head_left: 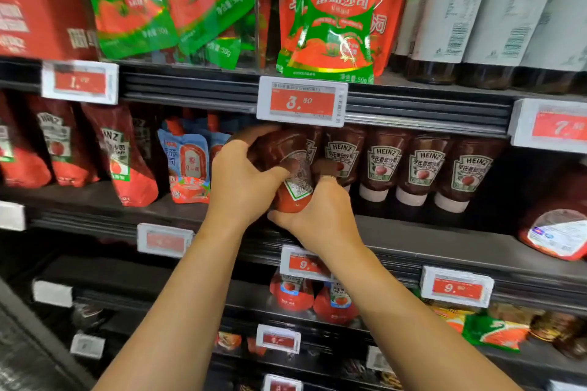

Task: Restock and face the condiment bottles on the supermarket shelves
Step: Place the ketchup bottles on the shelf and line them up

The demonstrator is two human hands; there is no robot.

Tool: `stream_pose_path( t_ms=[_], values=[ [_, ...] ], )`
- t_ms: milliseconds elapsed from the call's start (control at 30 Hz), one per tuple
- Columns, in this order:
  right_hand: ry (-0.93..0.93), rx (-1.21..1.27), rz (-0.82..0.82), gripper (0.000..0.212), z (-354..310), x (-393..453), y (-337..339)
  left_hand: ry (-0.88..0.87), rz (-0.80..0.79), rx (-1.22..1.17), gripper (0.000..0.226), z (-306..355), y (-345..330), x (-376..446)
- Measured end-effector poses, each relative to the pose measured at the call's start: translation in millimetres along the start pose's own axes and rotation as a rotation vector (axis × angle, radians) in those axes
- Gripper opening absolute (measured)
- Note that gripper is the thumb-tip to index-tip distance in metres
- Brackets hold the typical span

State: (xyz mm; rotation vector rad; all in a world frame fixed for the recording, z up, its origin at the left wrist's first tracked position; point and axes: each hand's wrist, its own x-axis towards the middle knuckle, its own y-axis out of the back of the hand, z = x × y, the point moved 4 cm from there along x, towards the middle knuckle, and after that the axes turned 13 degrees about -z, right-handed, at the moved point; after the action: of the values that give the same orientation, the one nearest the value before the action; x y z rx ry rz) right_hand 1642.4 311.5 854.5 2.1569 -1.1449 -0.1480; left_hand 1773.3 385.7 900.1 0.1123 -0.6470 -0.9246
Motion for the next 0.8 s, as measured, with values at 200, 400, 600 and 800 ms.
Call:
stream_pose_path(
  t_ms=[200, 400, 600, 800],
  values=[
    [0.063, 0.088, -0.047, 0.071, 7, 12, -10, -0.078, -0.041, 0.022, 0.058, 2, -9, 2],
    [0.053, 0.107, 0.032, 0.07, 14, 9, -4, 0.047, -0.095, -0.104, 0.061, -15, -24, -7],
    [0.021, 0.149, 0.011, 0.061, 19, 7, -4, 0.182, -0.306, -0.425, 0.039, -42, -37, -12],
    [-0.033, 0.196, -0.092, 0.043, 24, 8, -7, 0.228, -0.242, -0.527, 0.044, -60, -28, -11]
  ],
)
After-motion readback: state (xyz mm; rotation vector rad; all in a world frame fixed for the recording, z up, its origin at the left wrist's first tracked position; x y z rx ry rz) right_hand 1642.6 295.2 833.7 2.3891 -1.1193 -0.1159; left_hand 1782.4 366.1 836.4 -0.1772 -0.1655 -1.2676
